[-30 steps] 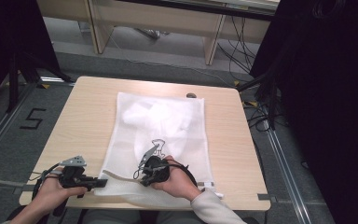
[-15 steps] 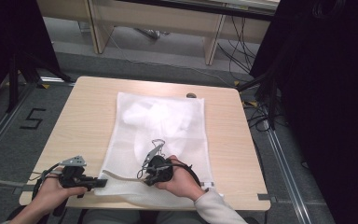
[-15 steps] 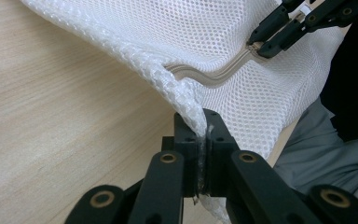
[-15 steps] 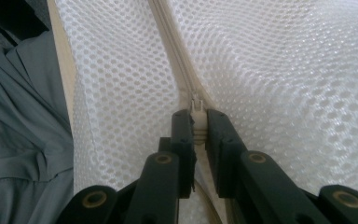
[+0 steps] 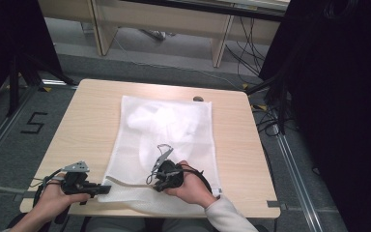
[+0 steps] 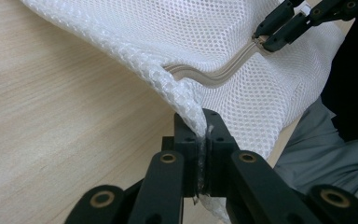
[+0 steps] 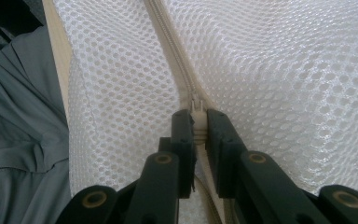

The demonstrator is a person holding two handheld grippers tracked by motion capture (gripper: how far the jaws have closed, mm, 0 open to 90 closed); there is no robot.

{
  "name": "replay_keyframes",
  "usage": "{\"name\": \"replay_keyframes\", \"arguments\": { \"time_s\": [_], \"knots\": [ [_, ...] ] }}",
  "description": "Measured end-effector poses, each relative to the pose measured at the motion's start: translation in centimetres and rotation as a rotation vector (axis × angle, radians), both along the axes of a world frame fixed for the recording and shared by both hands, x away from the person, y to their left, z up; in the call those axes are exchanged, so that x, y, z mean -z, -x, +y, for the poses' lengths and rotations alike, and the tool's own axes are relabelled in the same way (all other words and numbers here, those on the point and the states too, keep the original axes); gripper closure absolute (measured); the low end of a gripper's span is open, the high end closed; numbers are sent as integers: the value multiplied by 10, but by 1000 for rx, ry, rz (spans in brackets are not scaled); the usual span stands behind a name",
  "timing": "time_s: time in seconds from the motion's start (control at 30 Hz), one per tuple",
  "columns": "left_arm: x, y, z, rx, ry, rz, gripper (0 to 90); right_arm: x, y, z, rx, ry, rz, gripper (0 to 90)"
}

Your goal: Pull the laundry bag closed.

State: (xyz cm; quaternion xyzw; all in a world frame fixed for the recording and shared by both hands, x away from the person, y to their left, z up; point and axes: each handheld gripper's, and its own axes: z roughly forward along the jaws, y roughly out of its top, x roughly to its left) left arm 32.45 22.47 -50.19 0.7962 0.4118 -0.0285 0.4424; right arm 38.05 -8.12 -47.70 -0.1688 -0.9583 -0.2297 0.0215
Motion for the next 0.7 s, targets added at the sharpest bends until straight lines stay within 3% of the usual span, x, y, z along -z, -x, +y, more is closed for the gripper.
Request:
{"name": "replay_keyframes", "arguments": {
  "time_s": [0.17, 0.27, 0.3, 0.7],
  "knots": [
    [0, 0, 0, -2, 1, 2, 856, -1, 1, -1, 23, 2, 7, 823],
    [0, 0, 0, -3, -1, 1, 856, -1, 0, -3, -2, 0, -3, 822],
    [0, 0, 0, -5, 1, -1, 857, -2, 0, -4, 24, 4, 2, 823],
    [0, 0, 0, -2, -1, 0, 856, -5, 0, -10, 24, 6, -1, 822]
  ]
}}
